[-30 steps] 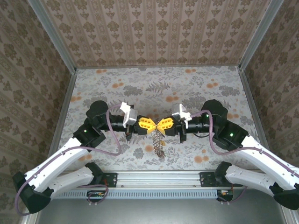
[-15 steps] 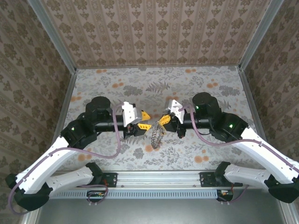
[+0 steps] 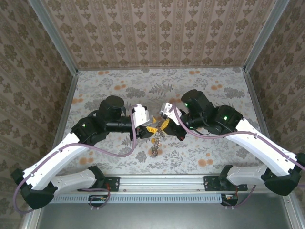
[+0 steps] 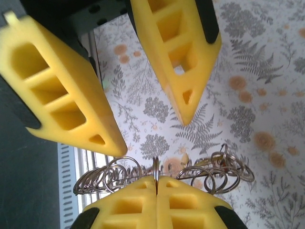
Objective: Put the keys on the keyring
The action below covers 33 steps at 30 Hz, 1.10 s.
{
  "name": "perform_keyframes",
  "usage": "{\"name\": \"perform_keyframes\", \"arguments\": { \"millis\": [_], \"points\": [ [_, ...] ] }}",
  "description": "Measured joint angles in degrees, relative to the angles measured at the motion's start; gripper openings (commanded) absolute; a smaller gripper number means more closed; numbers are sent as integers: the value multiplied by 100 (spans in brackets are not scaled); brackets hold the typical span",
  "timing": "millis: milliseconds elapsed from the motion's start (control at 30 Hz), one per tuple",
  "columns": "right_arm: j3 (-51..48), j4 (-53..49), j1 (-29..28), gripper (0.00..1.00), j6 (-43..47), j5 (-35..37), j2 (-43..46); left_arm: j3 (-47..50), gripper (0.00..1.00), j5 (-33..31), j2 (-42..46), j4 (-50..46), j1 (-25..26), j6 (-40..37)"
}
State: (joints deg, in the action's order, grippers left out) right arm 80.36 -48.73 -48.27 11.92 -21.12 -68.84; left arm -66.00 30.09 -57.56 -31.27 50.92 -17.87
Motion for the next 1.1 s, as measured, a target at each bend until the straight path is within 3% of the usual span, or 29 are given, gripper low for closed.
{"name": "perform_keyframes", "arguments": {
  "millis": [333,1100],
  "points": [
    [387,-262,-2,0,37,-11,-120,0,38,195,-79,105,0,0],
    [446,-424,-87,0,127,-70,-258,0,26,385,-249,210,-44,2]
  ]
}}
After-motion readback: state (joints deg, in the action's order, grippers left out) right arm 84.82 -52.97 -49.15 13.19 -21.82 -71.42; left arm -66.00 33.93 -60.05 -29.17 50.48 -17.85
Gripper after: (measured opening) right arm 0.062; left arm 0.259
